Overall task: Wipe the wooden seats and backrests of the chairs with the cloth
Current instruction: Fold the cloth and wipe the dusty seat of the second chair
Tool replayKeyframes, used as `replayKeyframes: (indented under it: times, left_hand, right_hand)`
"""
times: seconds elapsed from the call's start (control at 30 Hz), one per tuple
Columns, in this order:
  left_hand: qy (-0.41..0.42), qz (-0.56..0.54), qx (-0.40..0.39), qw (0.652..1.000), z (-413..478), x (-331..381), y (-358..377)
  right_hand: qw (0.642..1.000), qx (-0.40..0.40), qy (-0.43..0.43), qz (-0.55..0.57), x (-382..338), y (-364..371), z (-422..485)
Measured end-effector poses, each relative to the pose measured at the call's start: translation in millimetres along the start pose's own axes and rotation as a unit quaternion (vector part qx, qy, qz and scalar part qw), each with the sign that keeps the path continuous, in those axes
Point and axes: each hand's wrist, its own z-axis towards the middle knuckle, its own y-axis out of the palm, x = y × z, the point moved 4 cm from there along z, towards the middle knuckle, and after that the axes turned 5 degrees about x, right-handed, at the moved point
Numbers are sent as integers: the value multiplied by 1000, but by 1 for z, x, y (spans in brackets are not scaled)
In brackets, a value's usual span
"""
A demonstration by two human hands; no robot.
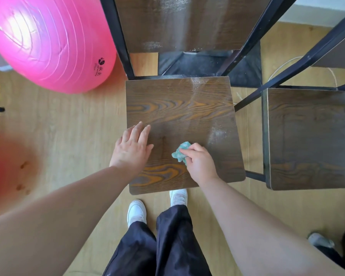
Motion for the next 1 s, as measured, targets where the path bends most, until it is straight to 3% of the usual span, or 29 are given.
replayKeyframes:
  times: [0.23,0.47,0.63,0.8,1.0]
  left_hand:
    - [-10,5,10,1000,3,-5,-20]
    - [-38,-5,28,999,41,7,-29]
    - [-58,-4,38,998,76,21,-28]
    - [-78,-15,51,996,103,27,-28]
    - [-74,-23,57,995,119,35,-22]
  right_hand:
    - [998,-39,43,32,-7,-14,12]
    - [976,89,150,128,4,-64,83]
    - [962,162,168,141,18,-96,154]
    - [969,163,154,107,20,-103,211]
    - [988,95,118,26,18,-87,239]
